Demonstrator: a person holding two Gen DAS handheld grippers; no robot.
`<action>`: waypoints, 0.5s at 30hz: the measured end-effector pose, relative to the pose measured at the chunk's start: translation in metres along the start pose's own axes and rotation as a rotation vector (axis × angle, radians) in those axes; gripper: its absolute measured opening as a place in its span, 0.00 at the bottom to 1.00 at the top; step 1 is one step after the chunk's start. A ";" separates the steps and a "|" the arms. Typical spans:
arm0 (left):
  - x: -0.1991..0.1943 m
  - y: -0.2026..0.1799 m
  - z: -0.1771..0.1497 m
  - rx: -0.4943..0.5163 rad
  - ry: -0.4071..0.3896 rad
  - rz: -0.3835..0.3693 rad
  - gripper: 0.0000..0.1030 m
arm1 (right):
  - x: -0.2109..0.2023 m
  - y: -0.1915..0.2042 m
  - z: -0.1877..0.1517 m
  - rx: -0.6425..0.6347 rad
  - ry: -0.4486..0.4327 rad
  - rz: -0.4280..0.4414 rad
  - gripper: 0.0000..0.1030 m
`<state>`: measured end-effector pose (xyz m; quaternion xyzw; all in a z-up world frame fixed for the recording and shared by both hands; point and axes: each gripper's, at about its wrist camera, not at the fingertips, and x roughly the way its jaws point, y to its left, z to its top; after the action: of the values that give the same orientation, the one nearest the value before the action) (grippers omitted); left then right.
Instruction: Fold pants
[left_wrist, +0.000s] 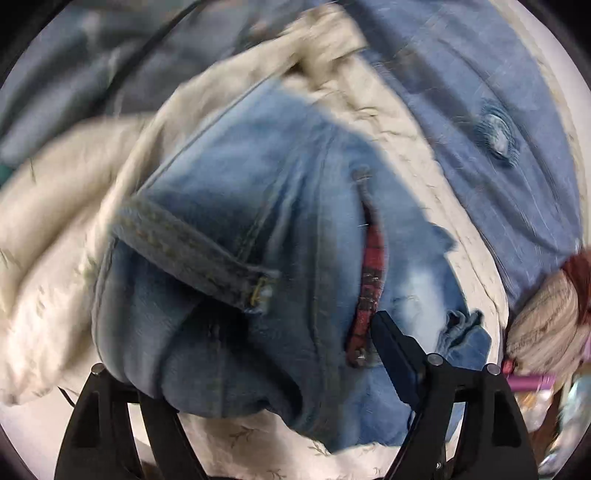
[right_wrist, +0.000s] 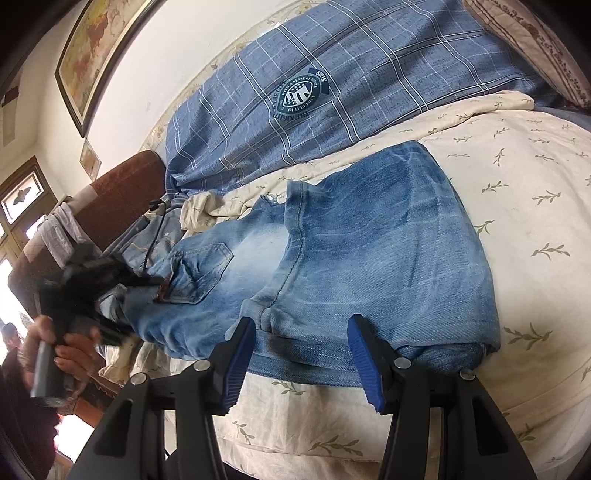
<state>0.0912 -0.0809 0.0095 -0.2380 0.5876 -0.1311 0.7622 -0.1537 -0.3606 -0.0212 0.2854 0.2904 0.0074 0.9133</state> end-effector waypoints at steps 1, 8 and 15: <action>0.001 0.006 -0.001 -0.030 -0.015 -0.035 0.80 | 0.000 -0.001 0.000 0.002 0.000 0.002 0.55; -0.018 -0.011 -0.004 0.074 -0.093 -0.013 0.42 | -0.006 -0.001 0.000 0.025 -0.012 0.018 0.54; -0.048 -0.064 -0.023 0.309 -0.214 0.042 0.27 | -0.041 -0.010 0.005 0.029 -0.077 0.023 0.52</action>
<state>0.0612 -0.1173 0.0778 -0.1182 0.4808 -0.1778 0.8504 -0.1870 -0.3792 -0.0014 0.3020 0.2518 0.0028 0.9195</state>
